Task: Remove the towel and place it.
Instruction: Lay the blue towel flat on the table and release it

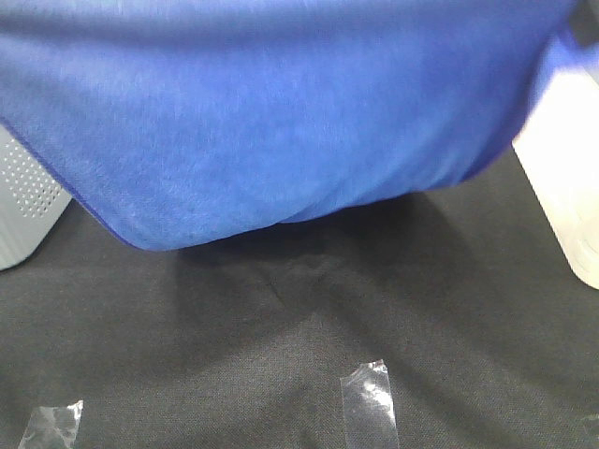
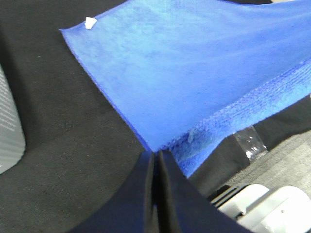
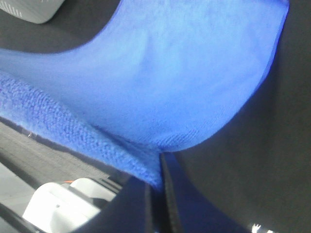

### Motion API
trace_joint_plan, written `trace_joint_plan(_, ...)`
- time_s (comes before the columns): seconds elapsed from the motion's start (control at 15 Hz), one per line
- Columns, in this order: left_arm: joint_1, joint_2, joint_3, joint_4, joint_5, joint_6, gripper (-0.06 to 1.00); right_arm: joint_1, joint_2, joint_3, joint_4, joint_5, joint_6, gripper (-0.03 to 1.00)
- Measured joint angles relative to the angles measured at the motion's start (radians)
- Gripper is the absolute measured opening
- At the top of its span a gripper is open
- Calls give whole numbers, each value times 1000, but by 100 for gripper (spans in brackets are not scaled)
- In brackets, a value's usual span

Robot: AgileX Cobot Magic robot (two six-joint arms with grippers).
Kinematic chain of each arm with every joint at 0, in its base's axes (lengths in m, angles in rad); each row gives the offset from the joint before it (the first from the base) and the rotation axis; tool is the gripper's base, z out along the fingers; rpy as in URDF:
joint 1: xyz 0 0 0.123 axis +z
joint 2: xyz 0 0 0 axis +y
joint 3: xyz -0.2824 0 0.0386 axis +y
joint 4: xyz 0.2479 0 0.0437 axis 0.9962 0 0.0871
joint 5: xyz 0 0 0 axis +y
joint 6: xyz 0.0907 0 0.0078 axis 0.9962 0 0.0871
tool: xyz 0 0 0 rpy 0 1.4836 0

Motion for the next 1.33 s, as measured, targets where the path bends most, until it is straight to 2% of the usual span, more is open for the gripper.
trace_joint_plan(0.27, 0, -100, 100, -59, -1, 73, 0, 0, -125, 162, 71, -3, 52, 0)
trace_joint_plan(0.4, 0, -140, 130, -100, 3, 79, 0, 0, -188, 219, 90, -1, 79, 0)
trace_joint_plan(0.67, 0, -217, 152, -168, 4, 79, 0, 0, -298, 272, 124, 0, 121, 0)
trace_joint_plan(0.87, -46, -270, 251, -227, 5, 79, 0, 0, -368, 280, 125, 2, 147, 0)
trace_joint_plan(1.07, -94, -281, 335, -240, 13, 71, 0, 0, -398, 325, 125, 2, 157, 0)
trace_joint_plan(1.33, -97, -248, 441, -241, 11, 68, 0, 0, -398, 509, 132, 1, 157, 0)
